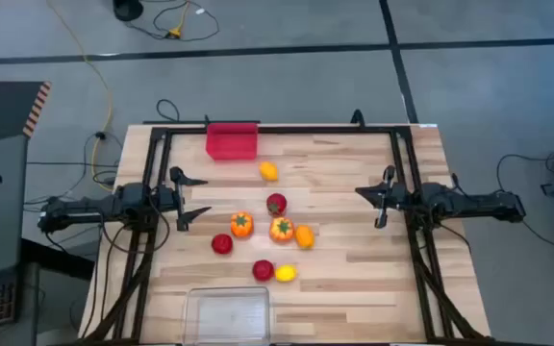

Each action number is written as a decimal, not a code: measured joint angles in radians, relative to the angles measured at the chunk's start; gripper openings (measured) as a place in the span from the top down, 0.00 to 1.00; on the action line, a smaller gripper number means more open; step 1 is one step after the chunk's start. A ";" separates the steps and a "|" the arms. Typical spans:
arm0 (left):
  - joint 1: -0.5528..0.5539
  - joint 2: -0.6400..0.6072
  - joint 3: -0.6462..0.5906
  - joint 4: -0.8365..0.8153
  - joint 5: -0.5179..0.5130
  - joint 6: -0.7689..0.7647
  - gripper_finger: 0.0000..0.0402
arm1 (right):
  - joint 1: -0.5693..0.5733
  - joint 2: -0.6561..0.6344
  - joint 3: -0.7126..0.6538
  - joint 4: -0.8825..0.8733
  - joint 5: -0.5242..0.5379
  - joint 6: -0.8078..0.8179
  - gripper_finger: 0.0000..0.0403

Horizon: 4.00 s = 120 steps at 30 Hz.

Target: Sort produce into baskets

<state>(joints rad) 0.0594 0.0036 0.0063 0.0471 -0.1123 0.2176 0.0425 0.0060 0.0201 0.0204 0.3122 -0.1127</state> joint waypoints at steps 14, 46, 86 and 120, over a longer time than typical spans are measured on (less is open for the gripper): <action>0.000 0.000 0.000 0.000 0.000 0.000 0.14 | 0.000 0.000 0.000 0.000 0.000 0.000 0.91; 0.000 0.000 0.000 0.000 0.000 0.005 0.14 | -0.002 0.000 0.000 0.000 0.001 -0.001 0.91; 0.000 0.000 0.000 0.000 -0.004 -0.045 0.14 | 0.007 0.000 -0.004 0.147 0.000 0.187 0.70; 0.000 0.000 0.000 0.001 -0.005 -0.046 0.14 | -0.060 0.593 0.416 0.244 0.083 0.082 0.30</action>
<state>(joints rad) 0.0593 0.0036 0.0063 0.0479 -0.1173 0.1719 -0.0175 0.5992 0.4360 0.2642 0.3957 -0.0306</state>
